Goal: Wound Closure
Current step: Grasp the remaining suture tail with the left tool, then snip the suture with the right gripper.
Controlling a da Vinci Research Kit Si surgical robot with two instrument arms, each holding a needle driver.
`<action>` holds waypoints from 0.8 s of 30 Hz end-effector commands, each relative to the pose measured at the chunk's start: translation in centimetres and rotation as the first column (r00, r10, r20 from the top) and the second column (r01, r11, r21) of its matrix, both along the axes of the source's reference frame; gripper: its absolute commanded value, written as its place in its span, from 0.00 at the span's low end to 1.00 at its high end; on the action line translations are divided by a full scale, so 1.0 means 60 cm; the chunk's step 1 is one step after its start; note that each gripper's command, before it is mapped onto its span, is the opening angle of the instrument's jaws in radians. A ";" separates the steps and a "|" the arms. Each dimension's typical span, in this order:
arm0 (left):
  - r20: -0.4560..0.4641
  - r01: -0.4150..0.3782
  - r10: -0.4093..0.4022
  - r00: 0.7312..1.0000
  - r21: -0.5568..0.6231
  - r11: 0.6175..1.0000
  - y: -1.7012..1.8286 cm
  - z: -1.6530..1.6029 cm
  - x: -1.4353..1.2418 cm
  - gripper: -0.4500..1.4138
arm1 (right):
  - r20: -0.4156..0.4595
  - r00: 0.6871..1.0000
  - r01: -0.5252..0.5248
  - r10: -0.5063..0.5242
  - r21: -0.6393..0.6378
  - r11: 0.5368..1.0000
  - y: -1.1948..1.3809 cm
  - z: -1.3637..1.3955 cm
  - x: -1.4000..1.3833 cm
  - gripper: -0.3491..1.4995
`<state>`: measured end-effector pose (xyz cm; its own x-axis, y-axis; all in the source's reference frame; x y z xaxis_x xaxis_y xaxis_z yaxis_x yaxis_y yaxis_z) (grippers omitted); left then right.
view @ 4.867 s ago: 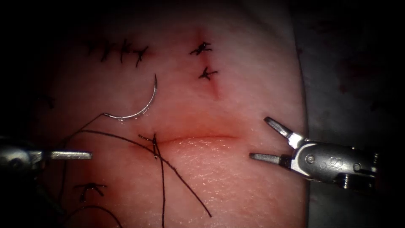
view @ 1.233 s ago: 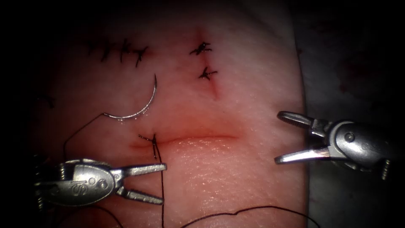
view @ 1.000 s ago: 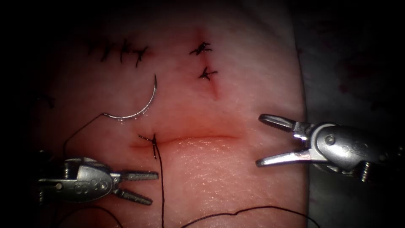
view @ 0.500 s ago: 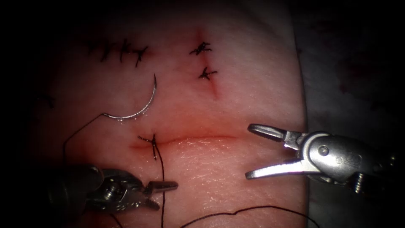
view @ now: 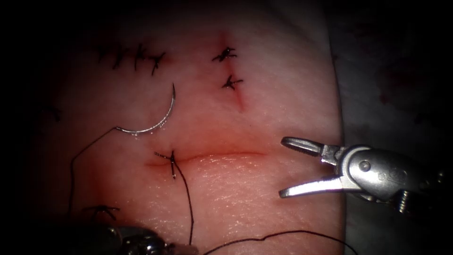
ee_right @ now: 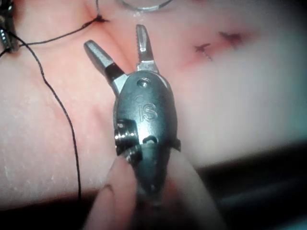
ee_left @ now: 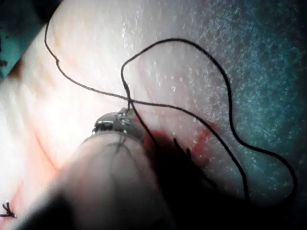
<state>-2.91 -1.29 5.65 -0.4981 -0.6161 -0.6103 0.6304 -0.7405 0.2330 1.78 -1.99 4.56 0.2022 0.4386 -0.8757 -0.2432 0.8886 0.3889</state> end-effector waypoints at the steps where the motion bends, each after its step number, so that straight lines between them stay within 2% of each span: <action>1: 0.034 0.052 -0.052 0.998 -0.017 0.998 0.0021 0.0018 -0.0006 0.00 | -0.002 1.000 -0.001 0.001 -0.003 1.000 0.0002 0.0009 0.0020 0.71; 2: 0.034 0.052 -0.052 0.998 -0.017 0.998 0.0021 0.0018 -0.0006 0.00 | -0.002 1.000 -0.001 0.001 -0.003 1.000 0.0002 0.0009 0.0020 0.71; 6: 0.087 0.157 -0.152 0.985 -0.053 0.986 0.0078 0.0014 0.0019 0.00 | 0.004 1.000 -0.008 0.008 -0.011 1.000 -0.0008 0.0016 0.0045 0.71; 8: 0.121 0.205 -0.196 0.973 -0.059 0.977 0.0104 -0.0005 0.0038 0.00 | 0.018 1.000 -0.006 0.007 -0.013 1.000 -0.0010 0.0029 0.0073 0.72; 10: 0.143 0.229 -0.218 0.965 -0.067 0.971 0.0116 -0.0027 0.0052 0.00 | 0.028 0.999 -0.016 0.017 -0.027 1.000 -0.0007 0.0049 0.0106 0.82; 11: 0.151 0.243 -0.232 0.961 -0.062 0.968 0.0122 -0.0043 0.0060 0.00 | 0.035 0.999 -0.021 0.024 -0.082 0.996 -0.0007 0.0060 0.0127 0.86; 12: 0.151 0.243 -0.232 0.961 -0.062 0.968 0.0122 -0.0043 0.0060 0.00 | 0.035 0.999 -0.021 0.024 -0.082 0.996 -0.0007 0.0060 0.0127 0.86; 13: 0.164 0.254 -0.240 0.957 -0.070 0.965 0.0123 -0.0058 0.0066 0.00 | 0.039 0.999 -0.032 0.038 -0.134 0.990 -0.0007 0.0072 0.0151 0.91; 16: 0.169 0.259 -0.244 0.955 -0.071 0.963 0.0120 -0.0078 0.0074 0.00 | 0.028 0.998 -0.041 0.048 -0.196 0.980 -0.0005 0.0085 0.0181 0.93; 24: 0.176 0.279 -0.261 0.949 -0.087 0.956 0.0106 -0.0151 0.0085 0.00 | 0.012 0.998 -0.056 0.060 -0.228 0.972 -0.0017 0.0118 0.0250 0.96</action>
<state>-2.35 -0.67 4.68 -0.5565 -0.5387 -0.6325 0.3569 -0.8425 0.4035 3.15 -2.12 5.22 0.2027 0.2417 -0.9489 -0.3018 0.9373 0.1743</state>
